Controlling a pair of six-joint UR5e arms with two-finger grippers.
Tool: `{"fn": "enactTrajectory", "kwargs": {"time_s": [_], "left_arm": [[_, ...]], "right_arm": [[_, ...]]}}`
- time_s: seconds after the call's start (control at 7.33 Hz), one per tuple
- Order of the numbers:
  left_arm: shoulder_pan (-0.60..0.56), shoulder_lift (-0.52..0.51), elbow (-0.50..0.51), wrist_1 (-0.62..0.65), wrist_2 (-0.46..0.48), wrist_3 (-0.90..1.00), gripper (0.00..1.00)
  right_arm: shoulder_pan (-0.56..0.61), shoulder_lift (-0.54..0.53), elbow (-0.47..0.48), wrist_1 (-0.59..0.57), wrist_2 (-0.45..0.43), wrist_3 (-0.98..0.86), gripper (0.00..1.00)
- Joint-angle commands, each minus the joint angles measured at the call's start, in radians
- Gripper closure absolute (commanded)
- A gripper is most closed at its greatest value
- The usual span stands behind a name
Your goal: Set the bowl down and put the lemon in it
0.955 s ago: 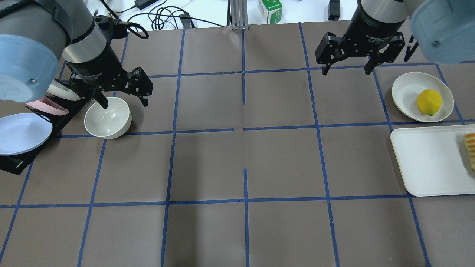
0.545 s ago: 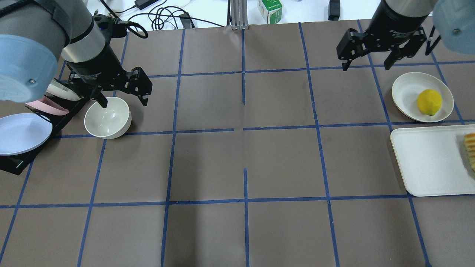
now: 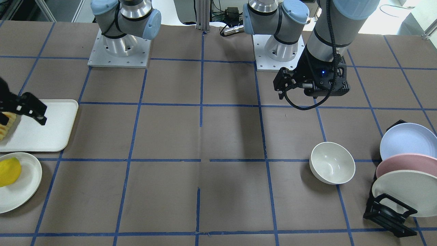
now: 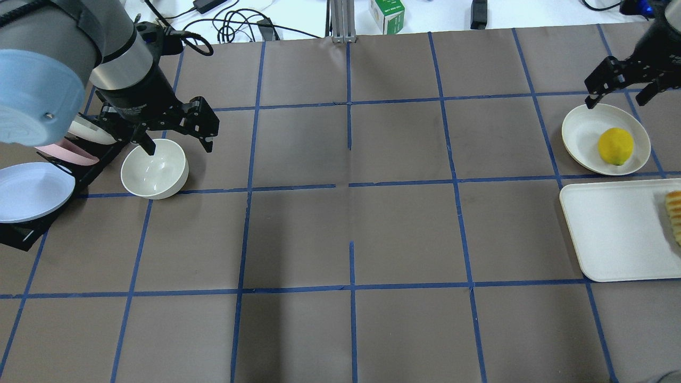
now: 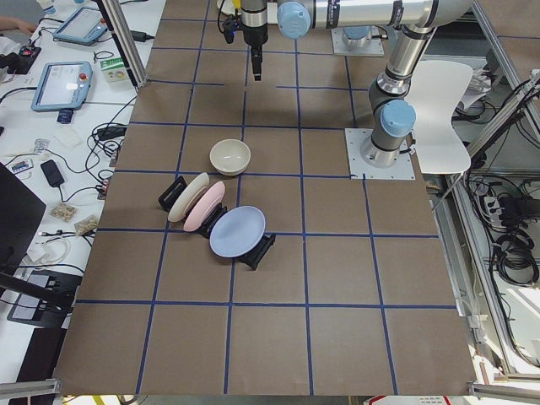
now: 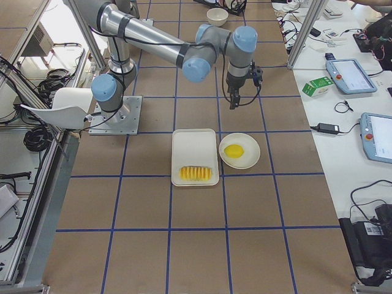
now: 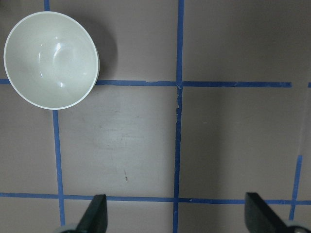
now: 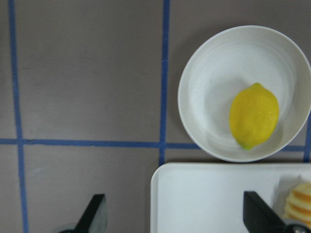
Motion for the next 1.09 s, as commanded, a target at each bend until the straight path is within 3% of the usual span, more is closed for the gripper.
{"fn": "enactTrajectory", "kwargs": {"time_s": [0.0,0.41,0.68,0.95], "left_arm": [[0.016,0.001,0.0,0.003,0.007,0.013,0.0],[0.033,-0.001,0.0,0.005,0.006,0.018,0.0],[0.036,-0.021,0.0,0.014,0.001,0.019,0.0],[0.073,-0.048,0.003,0.084,0.007,0.019,0.0]], "right_arm": [[-0.066,0.142,0.004,-0.178,0.006,-0.171,0.0],[-0.109,0.312,0.026,-0.326,0.007,-0.226,0.0],[-0.111,0.334,0.027,-0.337,0.006,-0.226,0.1],[-0.111,0.328,0.027,-0.314,-0.006,-0.221,0.57]]}}
